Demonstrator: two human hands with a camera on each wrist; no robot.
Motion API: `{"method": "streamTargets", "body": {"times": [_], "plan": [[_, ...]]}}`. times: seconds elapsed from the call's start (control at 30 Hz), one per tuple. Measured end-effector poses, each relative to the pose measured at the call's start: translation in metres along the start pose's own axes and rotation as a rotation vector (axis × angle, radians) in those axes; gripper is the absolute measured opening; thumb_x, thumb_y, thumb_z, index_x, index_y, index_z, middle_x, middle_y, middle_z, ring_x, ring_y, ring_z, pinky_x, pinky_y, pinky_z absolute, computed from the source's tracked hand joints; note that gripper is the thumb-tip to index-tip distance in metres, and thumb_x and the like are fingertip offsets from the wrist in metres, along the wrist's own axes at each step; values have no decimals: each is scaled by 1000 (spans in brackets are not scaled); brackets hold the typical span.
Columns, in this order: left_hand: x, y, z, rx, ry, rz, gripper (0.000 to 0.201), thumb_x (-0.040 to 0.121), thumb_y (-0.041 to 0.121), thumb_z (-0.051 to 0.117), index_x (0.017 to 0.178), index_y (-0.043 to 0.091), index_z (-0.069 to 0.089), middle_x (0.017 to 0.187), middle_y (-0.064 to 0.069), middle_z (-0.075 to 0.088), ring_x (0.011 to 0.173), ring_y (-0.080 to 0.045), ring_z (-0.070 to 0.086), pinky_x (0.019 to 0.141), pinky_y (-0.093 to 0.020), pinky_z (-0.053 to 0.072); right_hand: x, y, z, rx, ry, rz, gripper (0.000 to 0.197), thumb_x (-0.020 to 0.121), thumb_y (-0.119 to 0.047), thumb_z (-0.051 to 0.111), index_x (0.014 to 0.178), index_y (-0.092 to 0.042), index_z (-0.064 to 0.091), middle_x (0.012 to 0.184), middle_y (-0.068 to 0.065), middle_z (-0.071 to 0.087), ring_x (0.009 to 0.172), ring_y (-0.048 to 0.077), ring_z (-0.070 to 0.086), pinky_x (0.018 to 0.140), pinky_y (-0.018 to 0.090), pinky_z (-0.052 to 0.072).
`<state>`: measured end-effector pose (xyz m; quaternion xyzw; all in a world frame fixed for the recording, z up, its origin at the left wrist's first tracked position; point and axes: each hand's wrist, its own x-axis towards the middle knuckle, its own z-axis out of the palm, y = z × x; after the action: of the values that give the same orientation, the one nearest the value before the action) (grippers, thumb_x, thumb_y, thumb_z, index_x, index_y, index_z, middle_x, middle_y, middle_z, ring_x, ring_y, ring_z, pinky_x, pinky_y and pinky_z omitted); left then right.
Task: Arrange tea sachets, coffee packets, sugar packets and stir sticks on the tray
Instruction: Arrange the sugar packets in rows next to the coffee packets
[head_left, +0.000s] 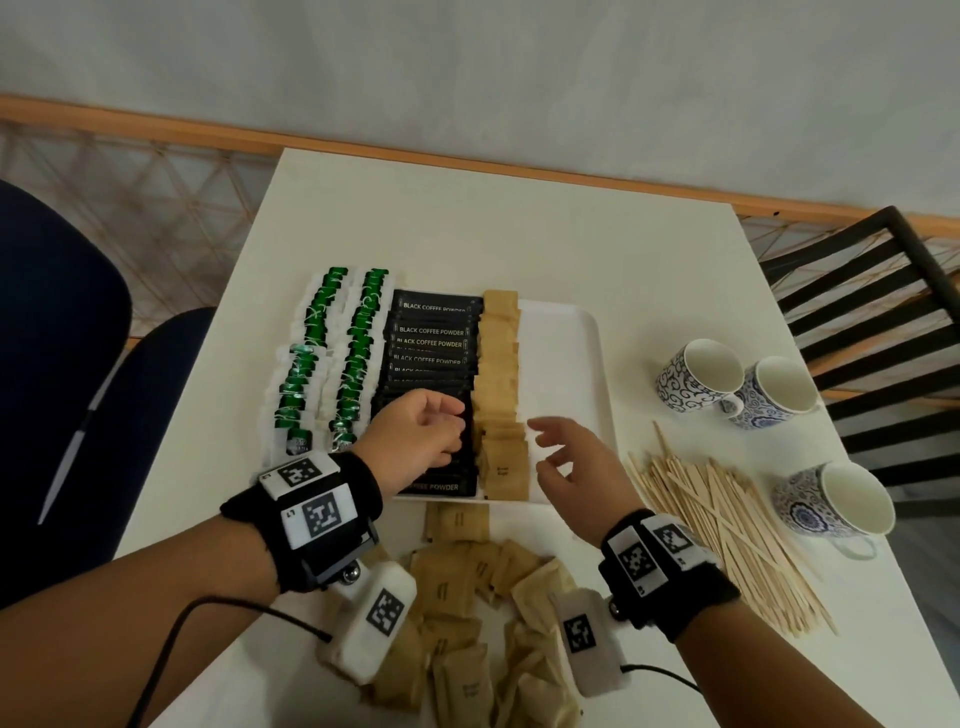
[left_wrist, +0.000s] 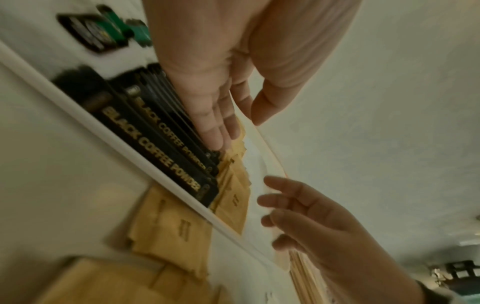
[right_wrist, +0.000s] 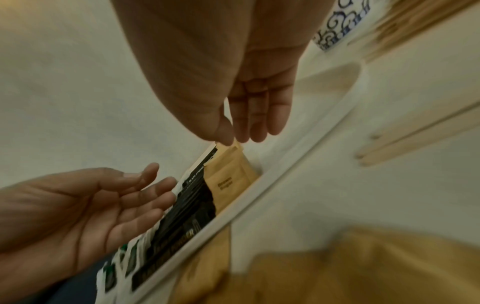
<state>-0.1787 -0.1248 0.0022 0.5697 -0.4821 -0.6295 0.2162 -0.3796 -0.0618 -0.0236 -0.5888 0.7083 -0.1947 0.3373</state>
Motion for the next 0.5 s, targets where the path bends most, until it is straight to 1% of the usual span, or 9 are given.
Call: {"method": "streamTargets", "body": {"times": [0.1,0.17,0.2,0.27,0.3,0.33,0.37,0.43,0.5], "plan": [[-13,-11,-15,143,-45,19,18,89,11,61,103,22,59,105,-4,64,96,-19,65,82,-30,56,-26,5,-3,-165,-97,-71,29,90,-23,56,113,-40,57,109,-18,52,87,-5,52,78,18,46],[-23,-22,-24,281,-109,42,21,85,12,68,101,25,60,103,-2,64,96,-19,63,84,-32,54,-45,7,-3,-239,-145,-87,28,87,-31,60,112,-42,56,109,-21,48,90,-2,52,76,18,45],[-28,-28,-28,353,-149,53,24,83,14,71,100,27,60,103,0,62,95,-18,62,85,-32,53,-55,8,-4,-266,-173,-90,31,85,-36,63,114,-43,55,111,-22,46,94,-1,51,77,18,44],[-41,-36,-34,546,-232,69,33,77,25,76,103,34,57,109,8,57,99,-13,59,86,-31,53,-74,9,-5,-338,-231,-93,47,79,-47,66,123,-44,49,122,-20,42,108,3,48,83,21,45],[-48,-38,-37,683,-268,89,42,74,33,78,108,36,54,116,12,52,104,-10,54,88,-30,51,-83,9,-4,-391,-257,-97,60,75,-54,67,129,-45,43,130,-19,38,116,4,44,89,23,45],[-55,-40,-39,834,-294,122,57,69,42,79,118,38,49,122,15,45,110,-7,49,92,-28,47,-92,10,-4,-446,-280,-98,75,70,-61,68,135,-45,34,138,-17,31,124,6,37,96,25,43],[-61,-43,-41,983,-306,161,75,65,50,79,128,37,41,127,15,38,115,-7,43,95,-27,44,-100,12,-3,-500,-300,-98,91,64,-67,68,140,-45,24,147,-15,21,132,9,29,105,28,38],[-74,-49,-42,1245,-282,217,108,55,65,77,142,32,23,136,11,27,123,-11,35,101,-29,40,-117,18,1,-586,-338,-117,115,55,-75,68,145,-43,4,156,-11,-2,143,13,6,116,32,18],[-85,-60,-41,1403,-252,189,130,46,75,74,147,29,6,144,5,19,128,-17,31,103,-33,39,-130,23,10,-620,-385,-164,128,50,-81,66,145,-42,-11,155,-10,-22,142,13,-17,116,33,-1]]}}
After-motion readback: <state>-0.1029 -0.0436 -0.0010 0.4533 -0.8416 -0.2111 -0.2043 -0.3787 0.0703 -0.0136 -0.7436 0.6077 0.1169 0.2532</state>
